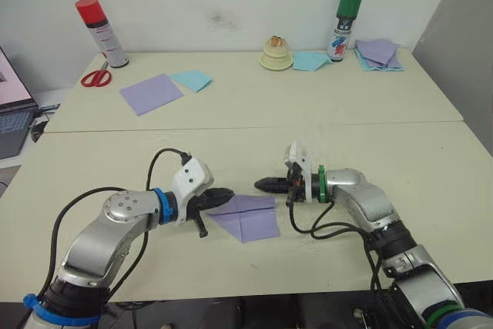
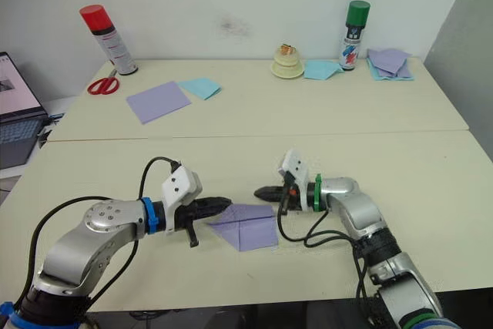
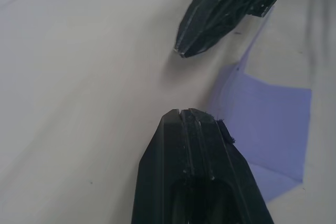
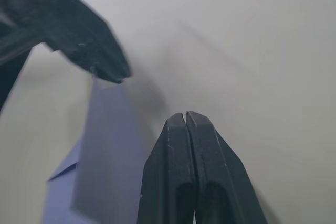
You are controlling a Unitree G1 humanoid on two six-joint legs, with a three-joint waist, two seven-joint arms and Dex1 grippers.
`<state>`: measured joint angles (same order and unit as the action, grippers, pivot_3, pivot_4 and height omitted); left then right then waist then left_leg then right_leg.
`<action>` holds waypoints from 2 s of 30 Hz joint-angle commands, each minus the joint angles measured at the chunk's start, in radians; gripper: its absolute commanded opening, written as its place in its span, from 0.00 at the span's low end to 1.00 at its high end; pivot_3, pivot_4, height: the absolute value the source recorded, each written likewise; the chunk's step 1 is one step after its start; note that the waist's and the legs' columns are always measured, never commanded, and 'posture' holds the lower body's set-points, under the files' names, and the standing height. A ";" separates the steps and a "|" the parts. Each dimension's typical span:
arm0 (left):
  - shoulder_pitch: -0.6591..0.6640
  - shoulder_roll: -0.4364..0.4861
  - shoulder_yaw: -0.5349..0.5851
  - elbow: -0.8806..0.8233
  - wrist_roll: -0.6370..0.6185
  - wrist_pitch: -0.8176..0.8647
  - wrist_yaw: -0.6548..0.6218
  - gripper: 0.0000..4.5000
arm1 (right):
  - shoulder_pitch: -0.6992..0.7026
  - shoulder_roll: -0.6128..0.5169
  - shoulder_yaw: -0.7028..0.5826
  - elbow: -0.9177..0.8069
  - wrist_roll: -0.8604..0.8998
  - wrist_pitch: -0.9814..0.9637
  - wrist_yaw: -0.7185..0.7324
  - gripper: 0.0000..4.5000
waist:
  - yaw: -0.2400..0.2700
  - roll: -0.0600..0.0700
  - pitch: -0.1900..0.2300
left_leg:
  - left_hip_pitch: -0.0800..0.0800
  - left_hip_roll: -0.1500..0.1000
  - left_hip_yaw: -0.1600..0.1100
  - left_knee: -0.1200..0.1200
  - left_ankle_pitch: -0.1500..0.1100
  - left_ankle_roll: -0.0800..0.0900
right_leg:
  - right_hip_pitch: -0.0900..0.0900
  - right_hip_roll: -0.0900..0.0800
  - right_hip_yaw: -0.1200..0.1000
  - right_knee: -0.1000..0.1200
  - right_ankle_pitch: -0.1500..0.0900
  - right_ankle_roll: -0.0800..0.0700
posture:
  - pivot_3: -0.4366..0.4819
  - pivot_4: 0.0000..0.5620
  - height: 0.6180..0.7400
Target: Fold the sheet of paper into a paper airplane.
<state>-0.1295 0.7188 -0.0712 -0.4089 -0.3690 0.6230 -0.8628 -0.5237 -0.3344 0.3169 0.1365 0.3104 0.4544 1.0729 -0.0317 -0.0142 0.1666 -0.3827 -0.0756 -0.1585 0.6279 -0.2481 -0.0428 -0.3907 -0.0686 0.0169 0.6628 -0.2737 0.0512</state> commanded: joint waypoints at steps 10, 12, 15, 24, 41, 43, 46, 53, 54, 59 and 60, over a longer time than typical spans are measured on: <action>0.092 0.012 -0.100 -0.002 0.123 -0.105 0.027 0.00 | 0.088 -0.068 0.114 -0.088 -0.117 -0.131 0.043 0.01 | 0.002 0.000 0.000 | 0.001 0.000 -0.001 0.000 0.000 0.000 | 0.001 0.000 -0.001 0.000 0.000 0.000 | 0.48 0.27 1.00; 0.094 0.000 -0.108 0.024 0.139 -0.127 0.036 0.00 | 0.094 -0.062 0.108 -0.080 -0.124 -0.143 0.032 0.01 | 0.002 0.000 0.000 | 0.001 0.000 0.000 0.000 0.000 0.000 | 0.001 0.000 -0.001 0.000 0.000 0.000 | 0.48 0.27 1.00; 0.089 -0.021 -0.105 0.072 0.162 -0.157 0.055 0.00 | 0.100 -0.061 0.105 -0.069 -0.141 -0.169 0.030 0.01 | 0.003 0.000 0.000 | 0.001 0.000 -0.001 0.000 0.000 0.000 | 0.001 0.000 -0.001 0.000 0.000 0.000 | 0.48 0.27 1.00; 0.074 0.000 -0.033 0.124 0.102 -0.152 0.012 0.00 | 0.118 -0.090 0.094 -0.063 -0.162 -0.232 0.048 0.01 | 0.002 0.000 0.000 | 0.002 0.000 -0.001 0.000 0.000 0.000 | 0.002 0.000 -0.001 0.001 0.000 0.000 | 0.48 0.27 1.00; 0.004 -0.006 -0.080 0.242 0.100 -0.199 -0.107 0.00 | 0.222 -0.206 -0.024 -0.056 -0.130 -0.840 0.201 0.60 | 0.004 0.000 0.000 | 0.002 0.000 -0.001 0.000 0.000 0.000 | 0.003 0.001 -0.001 0.000 0.000 0.000 | 0.48 0.27 1.00; 0.004 -0.001 -0.089 0.244 0.110 -0.213 -0.121 0.00 | 0.226 -0.202 -0.009 -0.020 -0.161 -0.941 0.199 0.75 | 0.004 0.000 0.000 | 0.003 0.000 -0.001 0.000 0.000 0.000 | 0.003 0.001 -0.001 0.001 0.000 0.000 | 0.48 0.27 1.00; 0.005 0.004 -0.099 0.252 0.132 -0.233 -0.131 0.00 | 0.212 -0.169 0.006 0.052 -0.191 -1.020 0.168 0.75 | 0.004 0.000 0.000 | 0.003 0.000 0.000 0.000 0.000 0.000 | 0.003 0.002 -0.001 0.001 0.000 0.000 | 0.48 0.27 1.00; 0.003 0.008 -0.109 0.259 0.148 -0.253 -0.144 0.00 | 0.152 -0.063 0.031 0.132 -0.227 -1.026 0.090 0.75 | 0.004 0.001 -0.001 | 0.004 0.000 0.000 0.000 0.000 0.000 | 0.003 0.004 0.000 0.001 0.000 0.000 | 0.48 0.27 1.00; 0.004 0.008 -0.110 0.259 0.151 -0.256 -0.145 0.00 | 0.144 -0.053 0.033 0.139 -0.232 -1.030 0.084 0.75 | 0.004 0.001 -0.001 | 0.004 0.000 -0.001 0.000 0.000 0.000 | 0.003 0.004 0.000 0.001 0.000 0.000 | 0.48 0.27 1.00; 0.007 0.012 -0.122 0.259 0.172 -0.273 -0.150 0.00 | 0.131 -0.040 0.040 0.146 -0.226 -1.004 0.072 0.67 | 0.004 0.001 -0.001 | 0.003 0.000 -0.001 0.000 0.000 0.000 | 0.003 0.004 0.000 0.000 0.000 0.000 | 0.48 0.27 1.00; 0.009 0.012 -0.122 0.258 0.172 -0.274 -0.151 0.00 | 0.132 -0.042 0.042 0.143 -0.228 -1.008 0.071 0.62 | 0.004 0.001 -0.001 | 0.003 0.000 -0.001 0.000 0.000 0.000 | 0.003 0.004 0.000 0.000 0.000 0.000 | 0.48 0.27 1.00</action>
<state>-0.1389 0.7216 -0.1569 -0.1582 -0.2190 0.3415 -0.9940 -0.3824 -0.3750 0.3580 0.2895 0.0786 -0.5504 1.1500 -0.0273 -0.0134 0.1657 -0.3794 -0.0758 -0.1590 0.6281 -0.2481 -0.0428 -0.3876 -0.0644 0.0170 0.6633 -0.2737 0.0512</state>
